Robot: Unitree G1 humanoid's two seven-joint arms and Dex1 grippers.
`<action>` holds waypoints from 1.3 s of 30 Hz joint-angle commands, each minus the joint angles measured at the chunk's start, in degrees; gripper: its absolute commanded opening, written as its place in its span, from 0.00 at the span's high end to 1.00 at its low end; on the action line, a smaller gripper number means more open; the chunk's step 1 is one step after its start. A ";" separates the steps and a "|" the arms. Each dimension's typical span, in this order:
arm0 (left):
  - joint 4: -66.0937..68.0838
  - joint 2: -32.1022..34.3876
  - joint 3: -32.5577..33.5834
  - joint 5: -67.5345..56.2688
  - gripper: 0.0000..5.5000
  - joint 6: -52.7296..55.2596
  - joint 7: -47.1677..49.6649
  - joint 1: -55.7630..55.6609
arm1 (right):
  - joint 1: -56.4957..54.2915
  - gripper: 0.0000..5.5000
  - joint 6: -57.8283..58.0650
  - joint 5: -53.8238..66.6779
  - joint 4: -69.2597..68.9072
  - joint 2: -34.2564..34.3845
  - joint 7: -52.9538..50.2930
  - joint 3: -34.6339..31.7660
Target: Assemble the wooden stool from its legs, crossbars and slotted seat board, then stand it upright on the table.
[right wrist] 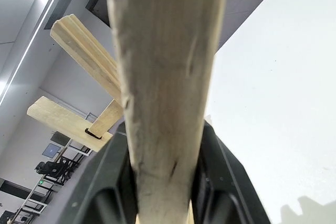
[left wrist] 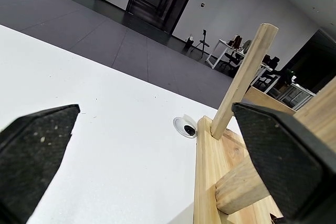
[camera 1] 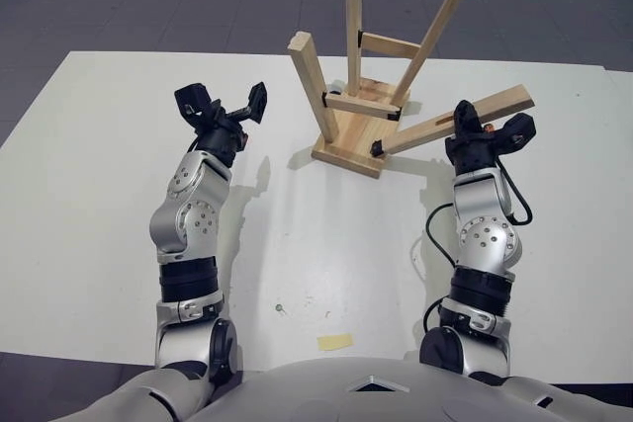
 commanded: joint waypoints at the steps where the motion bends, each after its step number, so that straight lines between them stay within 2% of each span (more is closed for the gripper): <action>1: -0.16 -0.08 0.45 0.73 0.02 -0.19 0.69 -0.51 | 2.09 0.81 0.67 -4.10 -1.05 -1.29 -2.12 1.20; 10: -0.50 -0.71 0.45 1.32 0.02 -0.48 1.41 -0.10 | 3.28 0.81 3.02 -8.31 -4.75 -5.55 -0.46 4.51; 19: -0.70 -0.76 -0.57 4.10 0.02 -1.25 2.71 -0.63 | 2.19 0.81 5.94 -7.41 -7.14 -5.82 -0.32 5.82; 22: -1.36 -0.43 -2.42 5.76 0.02 -0.39 2.63 -0.35 | 2.85 0.81 7.12 -8.96 -9.33 -7.07 1.18 8.37; 28: -6.44 1.97 -8.62 8.33 0.02 -1.27 -3.30 0.56 | 3.42 0.81 8.04 -12.42 -11.33 -7.79 2.75 11.90; 39: -5.43 2.92 -8.45 9.47 0.02 -2.52 -6.11 -2.78 | 6.09 0.81 8.68 -15.97 -13.27 -7.52 5.04 14.60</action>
